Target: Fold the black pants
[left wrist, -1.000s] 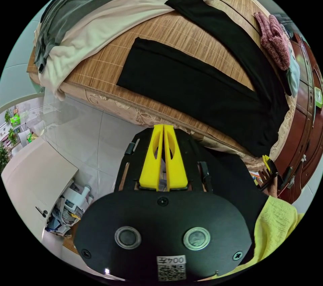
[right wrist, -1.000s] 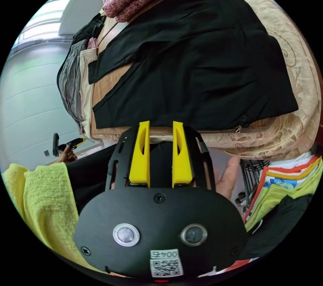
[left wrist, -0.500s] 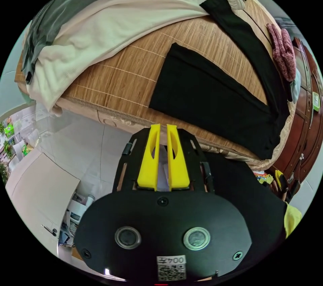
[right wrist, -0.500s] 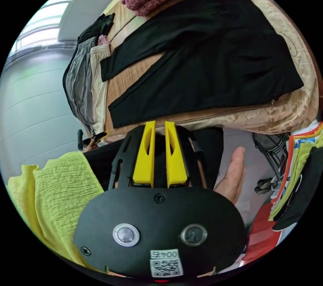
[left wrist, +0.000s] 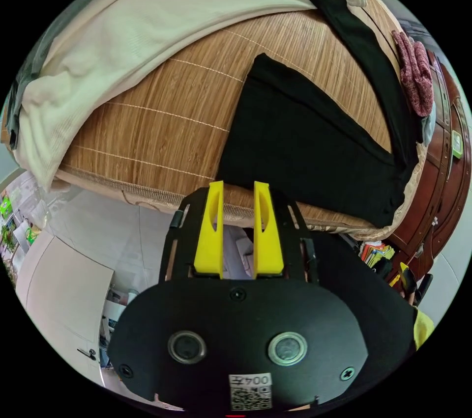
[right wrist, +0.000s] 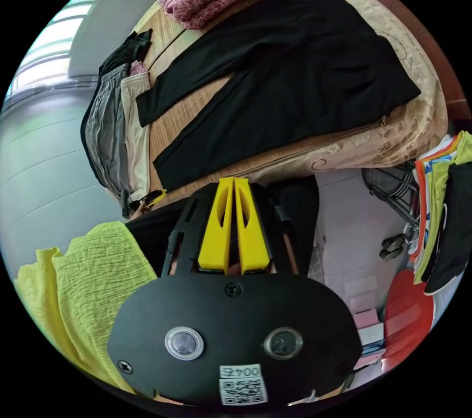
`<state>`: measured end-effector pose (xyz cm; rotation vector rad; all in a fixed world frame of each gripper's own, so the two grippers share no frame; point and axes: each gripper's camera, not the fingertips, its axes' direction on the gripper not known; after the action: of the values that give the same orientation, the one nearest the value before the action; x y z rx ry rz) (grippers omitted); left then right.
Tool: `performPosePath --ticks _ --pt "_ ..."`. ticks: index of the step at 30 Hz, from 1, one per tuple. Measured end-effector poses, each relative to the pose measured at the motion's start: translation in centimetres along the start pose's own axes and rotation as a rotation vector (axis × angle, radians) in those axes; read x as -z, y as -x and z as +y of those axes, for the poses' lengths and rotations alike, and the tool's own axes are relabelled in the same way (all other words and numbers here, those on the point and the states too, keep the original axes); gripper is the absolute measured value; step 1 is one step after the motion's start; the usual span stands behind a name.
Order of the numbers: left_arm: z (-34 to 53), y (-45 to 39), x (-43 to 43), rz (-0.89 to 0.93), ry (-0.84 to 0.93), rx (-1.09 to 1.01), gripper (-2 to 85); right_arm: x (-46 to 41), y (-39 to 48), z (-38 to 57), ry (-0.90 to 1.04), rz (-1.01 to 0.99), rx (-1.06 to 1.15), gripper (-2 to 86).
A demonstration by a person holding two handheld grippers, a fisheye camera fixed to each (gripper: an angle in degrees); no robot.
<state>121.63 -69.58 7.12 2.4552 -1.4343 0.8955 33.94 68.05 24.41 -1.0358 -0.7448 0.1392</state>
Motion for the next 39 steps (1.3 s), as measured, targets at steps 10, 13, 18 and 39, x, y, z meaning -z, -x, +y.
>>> performPosePath --ticks 10,13,18,39 --pt "-0.5 -0.5 -2.7 -0.229 0.055 -0.081 0.8 -2.8 -2.5 0.3 -0.033 0.010 -0.115 -0.8" --pt "0.0 0.7 -3.1 -0.204 0.042 -0.052 0.7 -4.1 -4.0 -0.5 -0.006 0.073 -0.125 -0.8" --pt "1.4 -0.9 -1.1 -0.020 -0.120 -0.108 1.9 -5.4 -7.4 -3.5 0.038 0.117 -0.091 -0.8" --pt "1.4 -29.5 -19.8 -0.155 -0.017 -0.300 1.5 -13.8 -21.7 -19.4 0.215 0.255 0.141 -0.8"
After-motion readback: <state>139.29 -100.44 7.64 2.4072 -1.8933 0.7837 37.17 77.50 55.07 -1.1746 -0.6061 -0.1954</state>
